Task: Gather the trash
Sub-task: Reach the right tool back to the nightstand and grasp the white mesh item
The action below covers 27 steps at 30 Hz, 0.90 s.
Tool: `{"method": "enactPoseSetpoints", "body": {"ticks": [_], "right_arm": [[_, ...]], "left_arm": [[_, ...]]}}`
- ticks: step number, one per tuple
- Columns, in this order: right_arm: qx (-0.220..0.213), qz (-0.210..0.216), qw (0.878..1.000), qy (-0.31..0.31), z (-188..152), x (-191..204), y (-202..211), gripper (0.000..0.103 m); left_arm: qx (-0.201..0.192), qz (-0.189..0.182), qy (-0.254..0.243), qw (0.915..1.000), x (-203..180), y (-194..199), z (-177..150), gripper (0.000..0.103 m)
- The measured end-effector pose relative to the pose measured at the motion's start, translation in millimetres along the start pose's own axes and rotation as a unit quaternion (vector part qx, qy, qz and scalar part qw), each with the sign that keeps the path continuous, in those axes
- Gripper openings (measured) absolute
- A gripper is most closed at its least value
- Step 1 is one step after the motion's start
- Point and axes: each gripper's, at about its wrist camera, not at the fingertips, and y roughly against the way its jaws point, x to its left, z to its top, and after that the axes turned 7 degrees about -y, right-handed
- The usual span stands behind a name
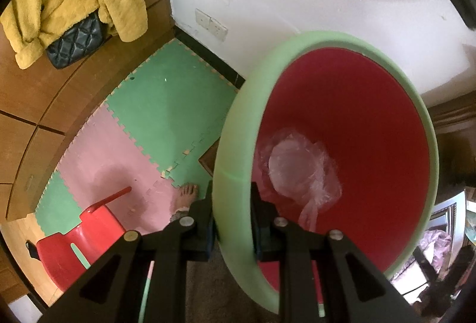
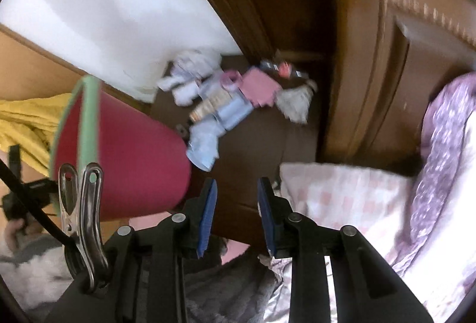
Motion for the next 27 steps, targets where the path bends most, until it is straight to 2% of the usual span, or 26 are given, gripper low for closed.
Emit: {"method": "enactPoseSetpoints", "body": {"ticks": [5,9,12,17,20,21,22,23,24,27], "right_arm": [[0.023,0.016,1.000,-0.013,-9,-4,-36,0.030],[0.069,0.050,0.995,-0.051,0,0,-88,0.046],[0.103,0.082,0.989,-0.070,16,11,-137,0.048],[0.123,0.071,0.987,-0.077,42,33,-205,0.048],[0.119,0.059,0.987,-0.087,53,42,-228,0.048],[0.117,0.048,0.988,-0.089,55,43,-233,0.045],[0.119,0.039,0.988,-0.095,55,43,-238,0.037],[0.122,0.032,0.987,-0.101,55,43,-240,0.013],[0.123,0.029,0.986,-0.107,55,41,-241,0.010],[0.093,0.061,0.986,-0.123,50,34,-226,0.006]], "left_arm": [[0.011,0.006,-0.008,0.9999,-3,-2,1,0.019],[0.011,-0.005,-0.016,0.9998,-3,0,3,0.019],[0.013,-0.014,-0.028,0.9994,-5,1,0,0.020],[0.038,-0.004,-0.030,0.9988,-5,-5,2,0.020],[0.045,0.008,-0.048,0.9978,-9,-5,3,0.021],[0.047,0.012,-0.055,0.9973,-11,-6,3,0.021],[0.048,0.015,-0.058,0.9970,-13,-6,2,0.021],[0.049,0.018,-0.060,0.9968,-13,-7,2,0.021],[0.049,0.020,-0.060,0.9968,-14,-7,3,0.021],[0.047,0.027,-0.065,0.9964,-15,-7,4,0.021]]}}
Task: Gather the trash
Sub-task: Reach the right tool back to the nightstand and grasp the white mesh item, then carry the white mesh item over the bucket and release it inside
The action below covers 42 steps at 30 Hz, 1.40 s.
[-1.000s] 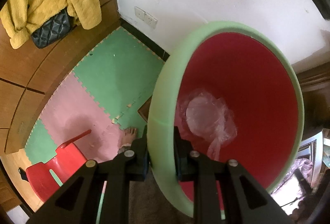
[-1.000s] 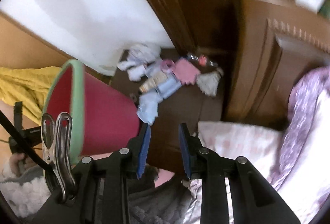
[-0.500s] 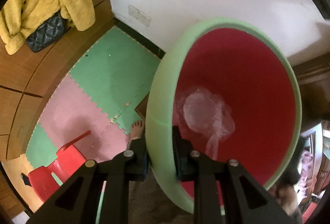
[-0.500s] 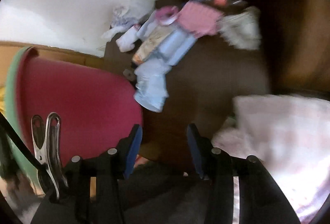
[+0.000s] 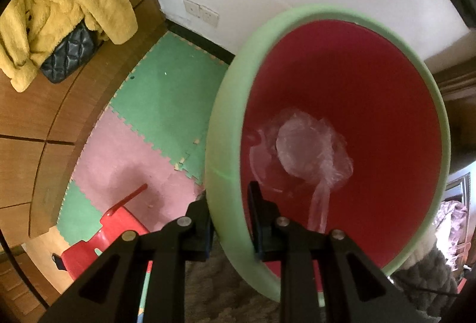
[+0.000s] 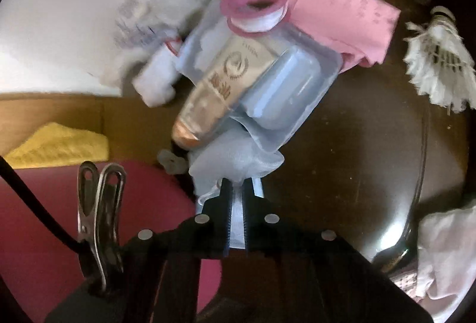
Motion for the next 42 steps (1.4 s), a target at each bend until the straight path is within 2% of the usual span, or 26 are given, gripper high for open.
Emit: {"method": "enactPoseSetpoints", "body": {"ticks": [4,9,16,22,26,29,33,36,42], "right_arm": [[-0.021,0.024,0.999,-0.009,-12,-18,30,0.006],[-0.048,0.033,0.998,-0.012,-25,-39,77,0.006],[-0.058,0.003,0.997,0.056,-38,-48,126,0.006],[-0.068,0.006,0.996,0.063,-60,-53,154,0.006],[-0.076,0.005,0.994,0.076,-73,-44,166,0.006],[-0.092,0.015,0.993,0.078,-83,-36,187,0.006],[-0.111,0.025,0.989,0.092,-95,-19,221,0.006],[-0.120,0.016,0.986,0.118,-102,-5,239,0.006],[-0.131,0.015,0.981,0.145,-114,14,275,0.006]], "left_arm": [[0.000,0.005,0.002,1.0000,-2,0,0,0.021],[-0.005,0.004,0.009,0.9999,-1,1,-1,0.021],[-0.011,-0.004,0.007,0.9999,1,4,-1,0.021],[-0.029,0.000,0.017,0.9994,7,8,0,0.020],[-0.048,0.010,0.004,0.9988,5,22,2,0.020],[-0.037,0.025,-0.020,0.9988,-1,23,1,0.021],[-0.036,0.023,-0.001,0.9991,1,21,2,0.020],[-0.037,0.016,0.014,0.9991,5,22,0,0.019],[-0.065,-0.001,0.035,0.9973,11,31,-7,0.018]]}}
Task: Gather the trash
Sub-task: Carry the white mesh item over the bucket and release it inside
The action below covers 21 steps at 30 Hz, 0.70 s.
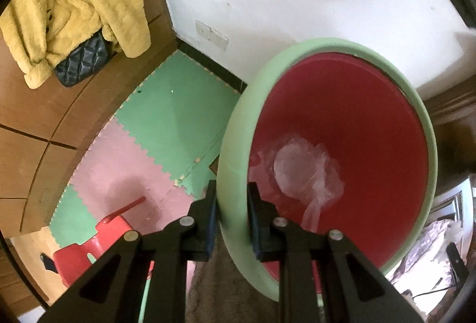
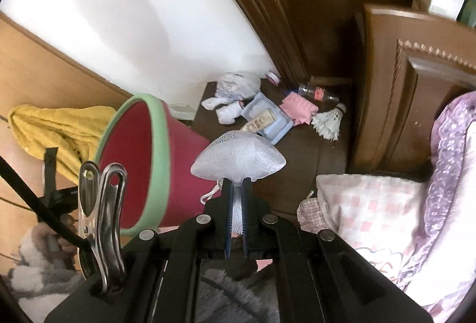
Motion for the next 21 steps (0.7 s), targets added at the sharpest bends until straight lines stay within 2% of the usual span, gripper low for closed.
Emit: {"method": "enactPoseSetpoints", "body": {"ticks": [4,9,12,14,18,21], "right_arm": [[-0.010,0.005,1.000,-0.001,0,7,17,0.006],[-0.015,-0.004,0.999,0.034,-7,23,29,0.006],[-0.043,-0.018,0.996,0.080,-8,39,41,0.006],[-0.061,-0.011,0.992,0.111,-7,52,49,0.006],[-0.075,0.006,0.983,0.170,1,85,58,0.006],[-0.085,-0.008,0.971,0.223,4,110,54,0.007]], "left_arm": [[-0.010,-0.006,0.002,0.9999,0,1,-2,0.018],[-0.030,-0.051,0.004,0.9982,3,2,-4,0.019],[-0.038,-0.031,0.011,0.9987,2,0,-4,0.019],[-0.049,-0.021,0.019,0.9984,3,0,-5,0.018],[-0.052,-0.030,0.014,0.9981,5,-1,-7,0.019],[-0.046,-0.020,0.004,0.9987,4,-2,-5,0.019]]}}
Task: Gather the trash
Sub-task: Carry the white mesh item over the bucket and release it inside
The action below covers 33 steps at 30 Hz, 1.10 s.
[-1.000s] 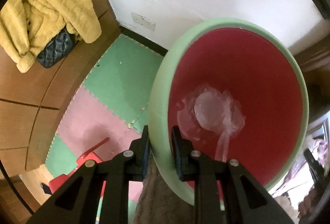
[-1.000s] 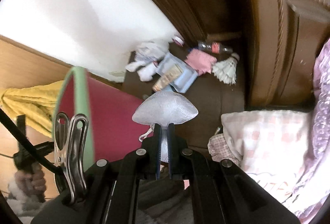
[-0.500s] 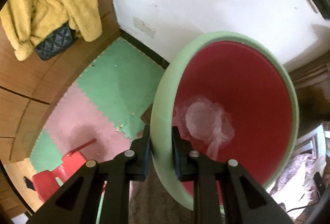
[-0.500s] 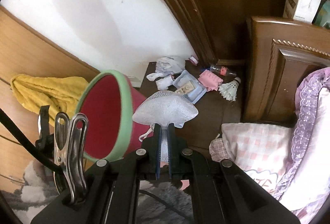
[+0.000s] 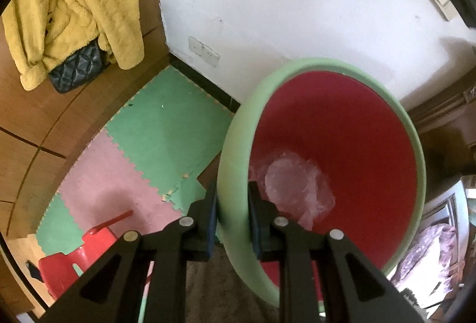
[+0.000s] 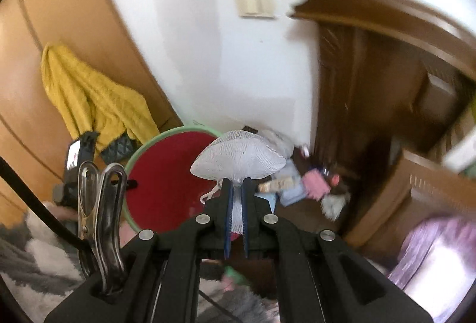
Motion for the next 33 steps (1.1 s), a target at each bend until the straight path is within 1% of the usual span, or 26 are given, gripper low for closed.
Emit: {"method": "enactPoseSetpoints", "body": {"ticks": [3,5,9,13,15,19,22,25,26,29,33], "right_arm": [[0.001,0.015,1.000,0.024,8,16,-5,0.007],[-0.002,0.025,0.999,0.042,11,27,-6,0.007],[0.002,0.046,0.996,0.070,15,46,-16,0.007],[0.020,0.059,0.994,0.092,17,68,-30,0.007],[0.026,0.065,0.992,0.107,19,82,-37,0.007],[0.042,0.081,0.989,0.119,21,98,-53,0.007],[0.055,0.091,0.988,0.112,20,106,-64,0.007],[0.077,0.103,0.988,0.088,18,105,-78,0.007],[0.085,0.104,0.988,0.081,18,105,-84,0.007],[0.120,0.103,0.986,0.059,17,104,-104,0.007],[0.161,0.105,0.981,0.040,11,104,-131,0.007]], "left_arm": [[0.011,-0.007,0.001,0.9999,0,-2,1,0.019],[0.004,-0.008,-0.004,1.0000,0,-1,0,0.019],[-0.019,0.014,-0.001,0.9997,0,3,-5,0.019],[-0.019,0.025,-0.023,0.9992,-7,4,-5,0.019],[-0.020,0.021,-0.017,0.9994,-4,4,-4,0.019],[-0.011,0.001,-0.002,0.9999,1,6,-3,0.019],[-0.009,-0.002,0.000,1.0000,2,6,-2,0.019],[-0.018,-0.001,0.002,0.9998,1,6,-4,0.018],[-0.016,0.000,-0.002,0.9999,0,5,-5,0.018],[-0.006,0.017,-0.042,0.9990,-8,4,-2,0.019],[-0.001,0.015,-0.055,0.9984,-10,2,0,0.019]]}}
